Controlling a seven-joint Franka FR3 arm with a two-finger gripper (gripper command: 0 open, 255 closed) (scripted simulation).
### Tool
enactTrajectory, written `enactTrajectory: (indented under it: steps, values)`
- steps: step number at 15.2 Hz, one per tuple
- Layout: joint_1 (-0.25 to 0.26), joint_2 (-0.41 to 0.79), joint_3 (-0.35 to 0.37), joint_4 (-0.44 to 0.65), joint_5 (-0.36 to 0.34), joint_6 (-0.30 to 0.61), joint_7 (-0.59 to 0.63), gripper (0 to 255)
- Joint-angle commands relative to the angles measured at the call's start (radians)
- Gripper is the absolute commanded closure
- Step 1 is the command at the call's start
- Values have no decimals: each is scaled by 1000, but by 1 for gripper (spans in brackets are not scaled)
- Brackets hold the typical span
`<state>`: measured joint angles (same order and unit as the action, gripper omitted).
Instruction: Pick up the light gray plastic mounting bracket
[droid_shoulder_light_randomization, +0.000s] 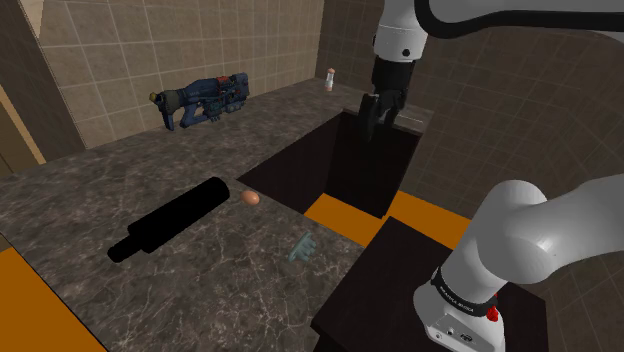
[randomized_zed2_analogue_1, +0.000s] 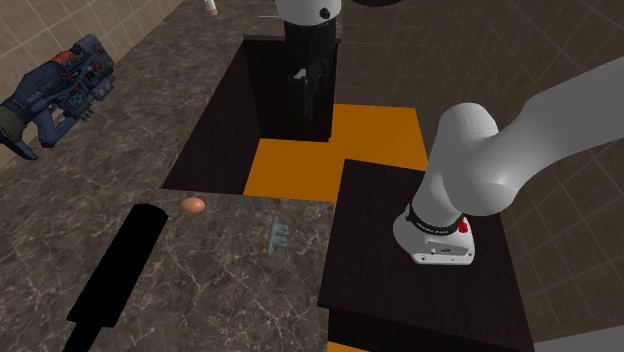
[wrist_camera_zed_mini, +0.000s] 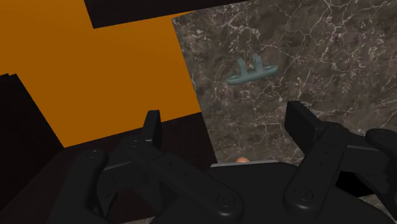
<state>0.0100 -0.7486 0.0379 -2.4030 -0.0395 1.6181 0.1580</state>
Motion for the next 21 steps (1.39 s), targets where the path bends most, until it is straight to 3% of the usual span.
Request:
enactTrajectory:
  steps: [1, 11, 21]
  values:
    - [0, 0, 0, 0, 0, 0, 0, 0]
    - [43, 121, 21, -245, 26, 376, -18, 0]
    - [81, 435, 53, -352, 39, 806, -30, 0]
